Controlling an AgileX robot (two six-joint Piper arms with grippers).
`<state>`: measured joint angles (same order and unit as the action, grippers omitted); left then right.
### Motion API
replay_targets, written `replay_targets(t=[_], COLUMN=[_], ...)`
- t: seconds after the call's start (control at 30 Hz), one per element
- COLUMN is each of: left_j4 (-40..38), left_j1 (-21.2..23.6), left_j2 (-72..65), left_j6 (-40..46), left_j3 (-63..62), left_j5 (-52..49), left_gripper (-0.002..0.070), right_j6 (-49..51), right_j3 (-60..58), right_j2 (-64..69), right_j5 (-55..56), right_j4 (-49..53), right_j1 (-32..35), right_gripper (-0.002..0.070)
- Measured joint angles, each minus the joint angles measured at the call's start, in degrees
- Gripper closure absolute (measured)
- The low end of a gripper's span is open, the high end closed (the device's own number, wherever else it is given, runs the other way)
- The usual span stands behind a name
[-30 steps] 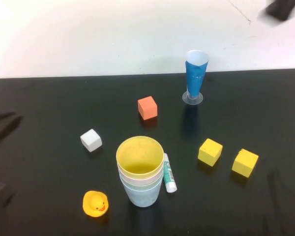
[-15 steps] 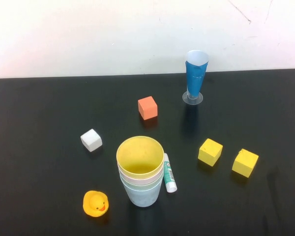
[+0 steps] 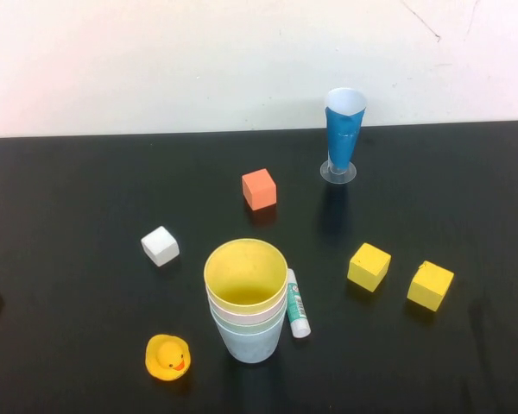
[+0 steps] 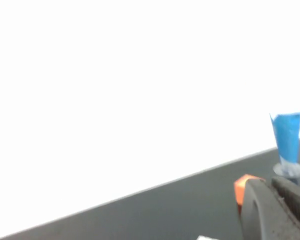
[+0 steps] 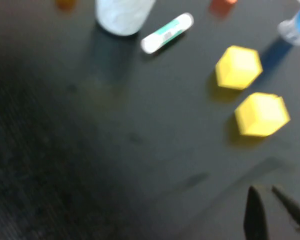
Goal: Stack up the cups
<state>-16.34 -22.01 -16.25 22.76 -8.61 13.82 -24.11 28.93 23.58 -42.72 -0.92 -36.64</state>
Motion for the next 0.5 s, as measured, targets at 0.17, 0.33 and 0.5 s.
replay_targets(t=[0.17,0.33,0.5], left_j4=[0.0,0.0,0.0], left_j1=[0.0,0.0,0.0], left_j2=[0.0,0.0,0.0], left_j6=[-0.08,-0.08,-0.08], left_j3=[0.1,0.1,0.1], left_j5=[-5.24,-11.12,-15.8], left_gripper=[0.0676,0.0676,0.0676], right_j6=[0.38,0.38,0.38], right_j3=[-5.99,-7.76,-7.76], right_j2=[-3.88,-4.16,-4.29], right_j5=[1.27,2.49,3.11], right_j4=[-2.5,-2.63,-2.63], right_j1=[0.0,0.0,0.0], right_gripper=[0.0678,0.0678,0.0678])
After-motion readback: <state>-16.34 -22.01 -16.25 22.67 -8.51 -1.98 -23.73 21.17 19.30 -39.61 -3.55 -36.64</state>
